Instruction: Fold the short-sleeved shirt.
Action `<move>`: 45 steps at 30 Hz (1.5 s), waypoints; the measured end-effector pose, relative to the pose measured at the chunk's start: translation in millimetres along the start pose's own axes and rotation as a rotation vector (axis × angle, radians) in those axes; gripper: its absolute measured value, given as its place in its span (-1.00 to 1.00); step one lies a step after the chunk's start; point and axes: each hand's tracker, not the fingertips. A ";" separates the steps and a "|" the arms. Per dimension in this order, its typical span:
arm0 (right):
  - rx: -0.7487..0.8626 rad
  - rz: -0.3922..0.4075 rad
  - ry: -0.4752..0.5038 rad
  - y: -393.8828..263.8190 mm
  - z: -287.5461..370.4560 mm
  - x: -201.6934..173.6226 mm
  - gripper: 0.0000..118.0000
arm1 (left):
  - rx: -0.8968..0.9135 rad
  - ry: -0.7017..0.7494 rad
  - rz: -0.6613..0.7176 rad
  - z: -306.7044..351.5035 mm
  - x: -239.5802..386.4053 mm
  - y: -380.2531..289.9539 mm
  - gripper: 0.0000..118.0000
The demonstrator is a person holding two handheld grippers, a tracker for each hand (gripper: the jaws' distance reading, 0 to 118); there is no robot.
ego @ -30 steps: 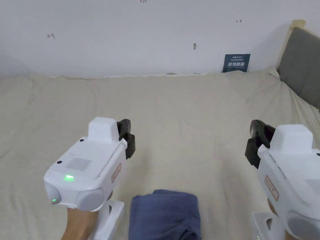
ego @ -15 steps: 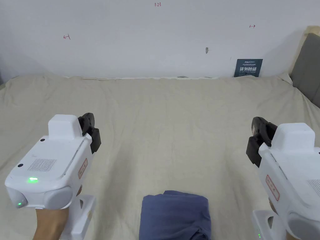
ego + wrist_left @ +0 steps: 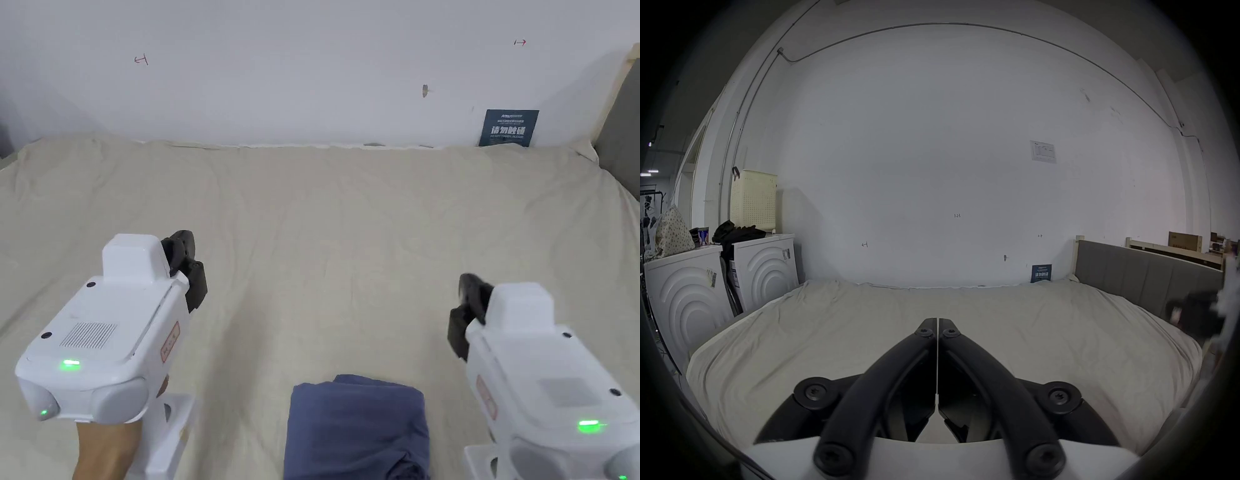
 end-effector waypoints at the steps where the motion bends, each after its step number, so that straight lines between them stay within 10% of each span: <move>1: -0.028 -0.004 0.010 -11.8 -6.7 -6.2 -0.97 | -0.003 -0.008 0.006 -0.7 -1.4 -2.0 -1.00; 15: -0.495 0.005 0.026 -176.1 -64.1 -62.1 -0.97 | -0.114 -0.019 0.043 -5.8 -15.4 -40.0 -1.00; 23: -0.487 -0.081 0.026 -191.8 -62.9 -51.8 -0.98 | -0.441 -0.128 0.204 -25.6 -12.0 -94.8 -0.83; 25: -0.480 -0.086 0.031 -190.1 -62.1 -50.8 -0.98 | -0.559 -0.163 0.279 -32.9 -7.2 -113.7 -0.55; 29: -0.475 -0.097 0.037 -189.7 -61.0 -49.6 -0.98 | -0.773 -0.241 0.417 -50.5 7.6 -150.7 1.00; 37: -0.479 -0.114 0.058 -190.5 -61.7 -44.5 -0.98 | -0.951 -0.365 0.476 -79.4 44.2 -197.9 0.95; 41: -0.479 -0.117 0.061 -190.5 -61.8 -44.2 -0.98 | -1.017 -0.373 0.553 -90.8 53.6 -214.6 0.04; 45: -0.482 -0.125 0.072 -190.8 -62.5 -41.3 -0.98 | -1.001 -0.379 0.550 -88.0 57.2 -216.3 -0.39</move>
